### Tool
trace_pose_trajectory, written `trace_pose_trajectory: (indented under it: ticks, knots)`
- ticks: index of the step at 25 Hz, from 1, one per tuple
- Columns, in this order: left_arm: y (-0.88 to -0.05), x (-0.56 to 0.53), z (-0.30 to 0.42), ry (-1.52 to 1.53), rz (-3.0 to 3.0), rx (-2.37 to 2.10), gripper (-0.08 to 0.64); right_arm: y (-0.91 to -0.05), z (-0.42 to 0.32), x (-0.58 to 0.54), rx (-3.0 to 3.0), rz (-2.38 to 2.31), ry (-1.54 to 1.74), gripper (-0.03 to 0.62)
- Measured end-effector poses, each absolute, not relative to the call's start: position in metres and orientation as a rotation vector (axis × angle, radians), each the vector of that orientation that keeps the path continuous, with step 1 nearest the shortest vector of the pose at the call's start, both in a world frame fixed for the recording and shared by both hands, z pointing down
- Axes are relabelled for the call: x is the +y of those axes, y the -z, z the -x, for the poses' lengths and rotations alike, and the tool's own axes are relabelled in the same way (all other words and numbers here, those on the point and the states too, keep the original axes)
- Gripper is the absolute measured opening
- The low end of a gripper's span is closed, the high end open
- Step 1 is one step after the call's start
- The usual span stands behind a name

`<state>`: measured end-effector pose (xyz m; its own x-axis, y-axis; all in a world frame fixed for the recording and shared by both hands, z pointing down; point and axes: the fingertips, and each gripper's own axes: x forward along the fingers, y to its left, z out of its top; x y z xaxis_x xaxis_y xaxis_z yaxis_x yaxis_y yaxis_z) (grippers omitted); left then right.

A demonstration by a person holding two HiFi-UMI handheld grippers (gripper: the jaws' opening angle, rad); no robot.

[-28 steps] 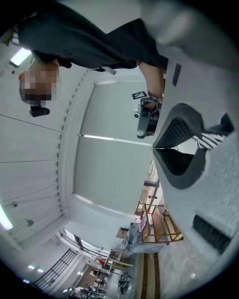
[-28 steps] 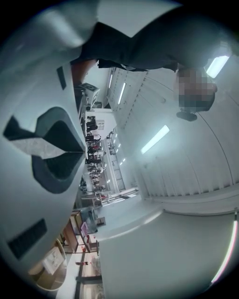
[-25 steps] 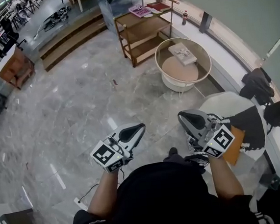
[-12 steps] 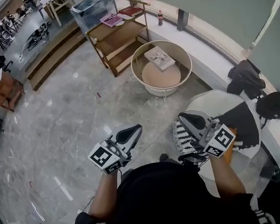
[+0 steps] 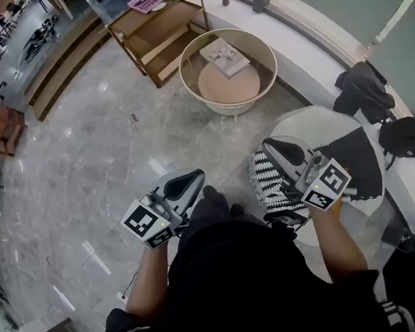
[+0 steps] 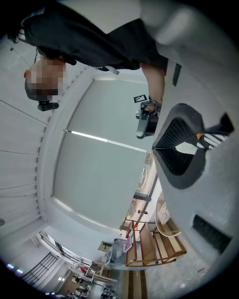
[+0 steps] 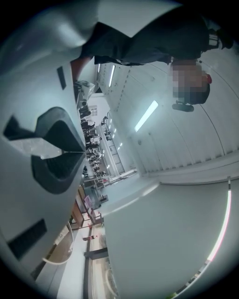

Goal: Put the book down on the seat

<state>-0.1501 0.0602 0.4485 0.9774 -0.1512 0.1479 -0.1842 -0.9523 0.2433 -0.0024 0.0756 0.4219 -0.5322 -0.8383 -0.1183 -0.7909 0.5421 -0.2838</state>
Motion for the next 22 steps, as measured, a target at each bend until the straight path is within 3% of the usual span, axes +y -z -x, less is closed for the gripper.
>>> trace_pose_trajectory:
  ticks: [22]
  knots:
    - [-0.47, -0.098, 0.082, -0.126, -2.789, -0.116, 0.025, -0.436, -0.054, -0.071, 2.483, 1.474, 0.431, 0.029]
